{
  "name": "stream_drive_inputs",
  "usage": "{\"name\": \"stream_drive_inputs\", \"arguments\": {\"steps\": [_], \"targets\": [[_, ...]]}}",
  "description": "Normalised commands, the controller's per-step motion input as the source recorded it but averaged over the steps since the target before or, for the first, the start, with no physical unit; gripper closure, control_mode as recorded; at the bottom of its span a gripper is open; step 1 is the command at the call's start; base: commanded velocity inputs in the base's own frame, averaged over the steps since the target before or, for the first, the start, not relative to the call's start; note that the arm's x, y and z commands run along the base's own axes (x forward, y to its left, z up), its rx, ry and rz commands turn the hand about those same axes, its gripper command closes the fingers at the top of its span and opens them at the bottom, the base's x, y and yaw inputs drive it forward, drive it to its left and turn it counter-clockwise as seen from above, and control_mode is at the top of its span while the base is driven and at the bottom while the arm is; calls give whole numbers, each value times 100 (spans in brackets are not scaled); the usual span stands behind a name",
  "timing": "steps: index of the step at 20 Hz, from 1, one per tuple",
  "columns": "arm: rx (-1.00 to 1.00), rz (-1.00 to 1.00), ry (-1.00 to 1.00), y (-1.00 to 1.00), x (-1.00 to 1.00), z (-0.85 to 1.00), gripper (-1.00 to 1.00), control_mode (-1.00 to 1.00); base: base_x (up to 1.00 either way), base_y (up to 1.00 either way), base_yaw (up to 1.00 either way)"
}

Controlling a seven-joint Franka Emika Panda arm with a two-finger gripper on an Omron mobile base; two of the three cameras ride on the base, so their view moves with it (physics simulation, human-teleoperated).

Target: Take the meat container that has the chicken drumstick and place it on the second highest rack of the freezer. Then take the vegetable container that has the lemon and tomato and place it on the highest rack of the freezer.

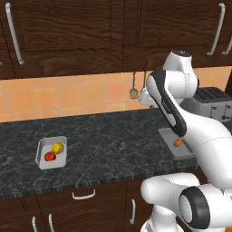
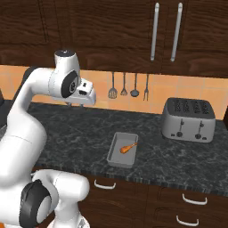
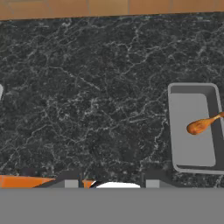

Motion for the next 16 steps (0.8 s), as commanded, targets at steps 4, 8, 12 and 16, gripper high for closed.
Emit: {"name": "stream_drive_inputs", "arguments": {"steps": [4, 8, 12, 16], "targets": [[0, -2, -5, 0, -59, -22, -100, -100, 0, 0, 0], [17, -33, -3, -52, -96, -77, -100, -100, 0, 0, 0], [26, -58, 19, -93, -43, -56, -100, -100, 0, 0, 0], [20, -59, 31, -79, -10, -55, -100, -100, 0, 0, 0]]}}
